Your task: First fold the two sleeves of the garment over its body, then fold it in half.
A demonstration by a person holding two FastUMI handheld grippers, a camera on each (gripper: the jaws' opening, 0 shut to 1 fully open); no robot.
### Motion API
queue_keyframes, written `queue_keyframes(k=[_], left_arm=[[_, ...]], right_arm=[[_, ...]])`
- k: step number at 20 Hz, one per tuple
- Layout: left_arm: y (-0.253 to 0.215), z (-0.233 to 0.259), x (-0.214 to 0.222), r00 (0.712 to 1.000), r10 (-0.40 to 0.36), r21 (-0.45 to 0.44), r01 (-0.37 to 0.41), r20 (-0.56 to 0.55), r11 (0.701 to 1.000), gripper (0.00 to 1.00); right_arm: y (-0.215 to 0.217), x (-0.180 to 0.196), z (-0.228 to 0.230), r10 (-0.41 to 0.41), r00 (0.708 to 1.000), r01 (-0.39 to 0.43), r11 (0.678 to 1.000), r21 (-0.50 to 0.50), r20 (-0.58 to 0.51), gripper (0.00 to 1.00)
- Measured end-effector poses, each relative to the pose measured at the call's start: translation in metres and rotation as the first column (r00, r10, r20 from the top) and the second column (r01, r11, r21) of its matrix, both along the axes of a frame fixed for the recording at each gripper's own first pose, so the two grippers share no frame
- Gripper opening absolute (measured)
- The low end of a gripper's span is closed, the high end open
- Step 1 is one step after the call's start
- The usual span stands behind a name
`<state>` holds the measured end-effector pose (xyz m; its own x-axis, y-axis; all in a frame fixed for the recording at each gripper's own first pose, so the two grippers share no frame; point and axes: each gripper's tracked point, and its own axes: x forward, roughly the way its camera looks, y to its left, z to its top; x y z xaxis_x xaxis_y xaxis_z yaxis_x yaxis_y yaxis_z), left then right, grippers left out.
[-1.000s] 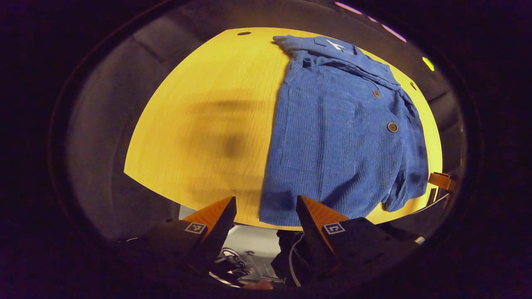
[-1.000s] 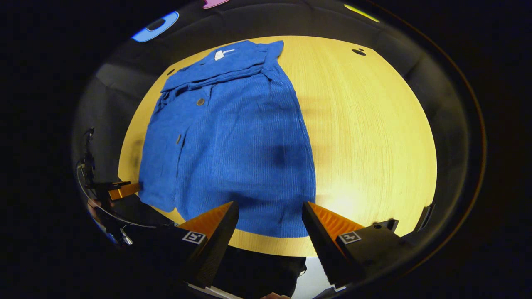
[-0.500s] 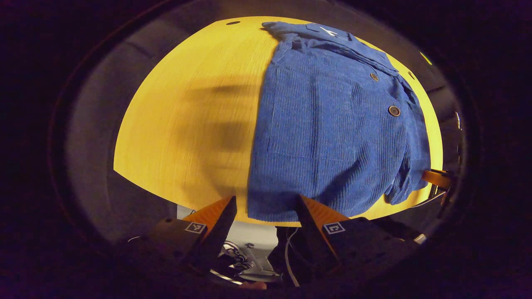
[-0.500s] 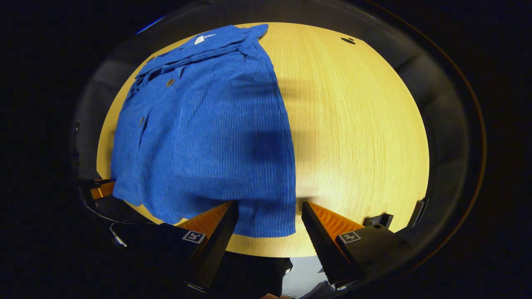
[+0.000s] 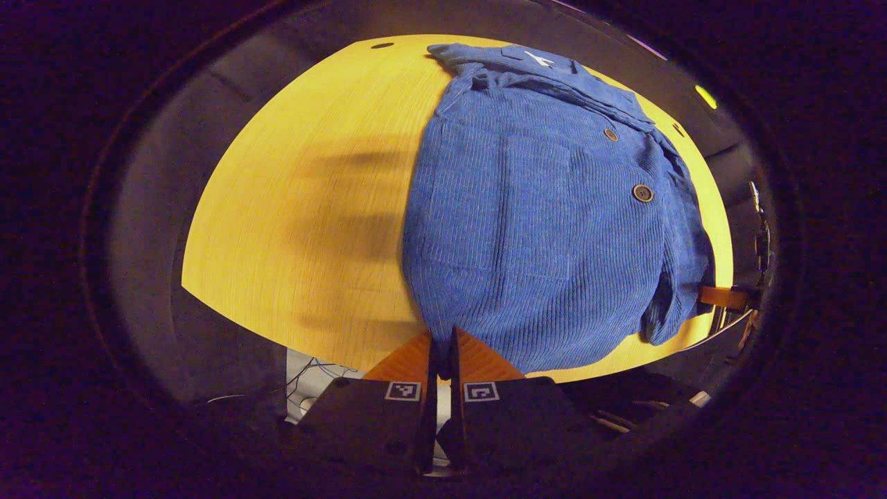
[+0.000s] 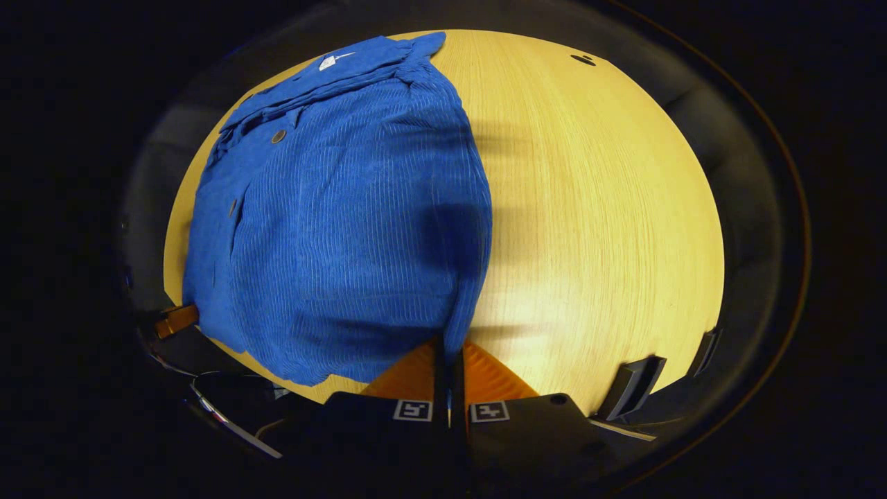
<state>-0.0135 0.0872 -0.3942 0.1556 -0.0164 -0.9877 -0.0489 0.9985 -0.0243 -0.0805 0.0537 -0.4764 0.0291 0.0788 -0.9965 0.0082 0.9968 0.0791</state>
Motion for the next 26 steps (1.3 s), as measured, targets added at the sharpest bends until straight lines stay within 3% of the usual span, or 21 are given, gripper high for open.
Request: queue_keyframes(k=[1, 4, 12, 17, 23, 26], left_arm=[[-0.002, -0.008, 0.0, 1.0, 0.031, -0.026, -0.031, -0.001, 0.999, 0.0], [-0.015, -0.003, -0.007, 0.999, 0.052, -0.174, -0.053, -0.01, 0.983, 0.0], [-0.035, 0.081, 0.024, 0.981, -0.014, -0.284, 0.071, 0.195, 0.956, 0.0], [-0.046, 0.156, 0.079, 0.935, -0.036, -0.338, 0.163, 0.353, 0.927, 0.0], [-0.032, 0.222, 0.179, 0.885, -0.037, -0.314, 0.204, 0.465, 0.927, 0.0], [-0.026, 0.24, 0.243, 0.86, -0.044, -0.284, 0.216, 0.509, 0.934, 0.0]], right_arm=[[0.002, 0.002, 0.0, -0.012, 1.0, 0.012, 1.0, 0.01, 0.012, 0.05], [0.011, 0.007, 0.008, -0.052, 0.998, 0.05, 0.997, 0.065, 0.033, 0.05], [0.055, 0.062, 0.106, -0.094, 0.971, 0.05, 0.978, 0.201, 0.218, 0.05], [0.074, 0.139, 0.173, -0.106, 0.923, 0.016, 0.971, 0.238, 0.371, 0.05], [0.093, 0.251, 0.229, -0.108, 0.843, -0.01, 0.976, 0.216, 0.526, 0.05], [0.094, 0.312, 0.235, -0.111, 0.823, -0.001, 0.98, 0.197, 0.557, 0.04]])
